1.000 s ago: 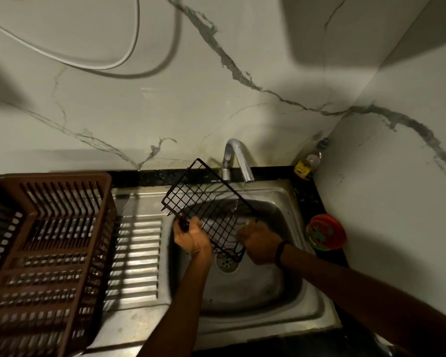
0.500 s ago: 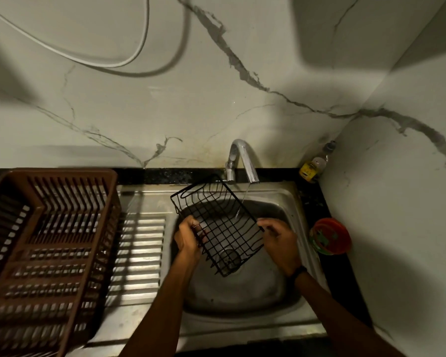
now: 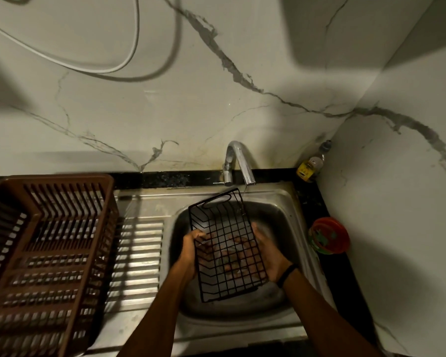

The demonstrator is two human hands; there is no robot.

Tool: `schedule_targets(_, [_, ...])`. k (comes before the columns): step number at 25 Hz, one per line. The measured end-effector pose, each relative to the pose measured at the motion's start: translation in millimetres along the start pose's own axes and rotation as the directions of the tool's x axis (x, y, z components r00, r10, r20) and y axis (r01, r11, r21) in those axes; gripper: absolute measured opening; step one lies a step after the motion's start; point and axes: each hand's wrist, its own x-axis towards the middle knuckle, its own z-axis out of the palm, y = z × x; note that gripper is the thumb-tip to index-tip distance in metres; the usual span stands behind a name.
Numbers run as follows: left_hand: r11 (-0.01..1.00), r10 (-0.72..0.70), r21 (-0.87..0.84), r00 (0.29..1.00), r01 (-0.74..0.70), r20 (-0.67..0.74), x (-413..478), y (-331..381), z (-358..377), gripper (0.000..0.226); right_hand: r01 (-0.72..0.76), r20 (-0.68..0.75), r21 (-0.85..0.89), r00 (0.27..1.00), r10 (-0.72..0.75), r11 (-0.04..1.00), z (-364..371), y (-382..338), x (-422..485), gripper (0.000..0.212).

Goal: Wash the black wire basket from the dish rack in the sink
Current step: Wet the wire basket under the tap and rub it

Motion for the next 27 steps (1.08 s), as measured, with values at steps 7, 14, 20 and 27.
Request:
schedule_targets(7, [0.825,0.304,0.55,0.922,-0.13,-0.238,18.9,5.0,23.1,0.066,0.095,-0.206,-0.136,0.971,-0.122,0.986,14.6,-6.3,-12.1,0.063])
schedule_targets(14, [0.904,0.174,0.367,0.973,-0.22,0.154,-18.1,41.6,77.7,0.05,0.212,-0.298,-0.451,0.88,-0.371,0.867,61.5,-22.0,-18.7,0.032])
schedule_targets(20, [0.933,0.205,0.264,0.963,-0.245,0.173,-6.6,16.2,72.1,0.057,-0.084,-0.182,-0.983,0.614,-0.768,0.165,58.0,-29.5,26.3,0.07])
schedule_targets(27, [0.909,0.309,0.252,0.943,-0.332,0.126,-0.3,33.3,76.7,0.067,-0.089,0.179,-0.947,0.649,-0.74,-0.307,70.4,-80.0,42.5,0.058])
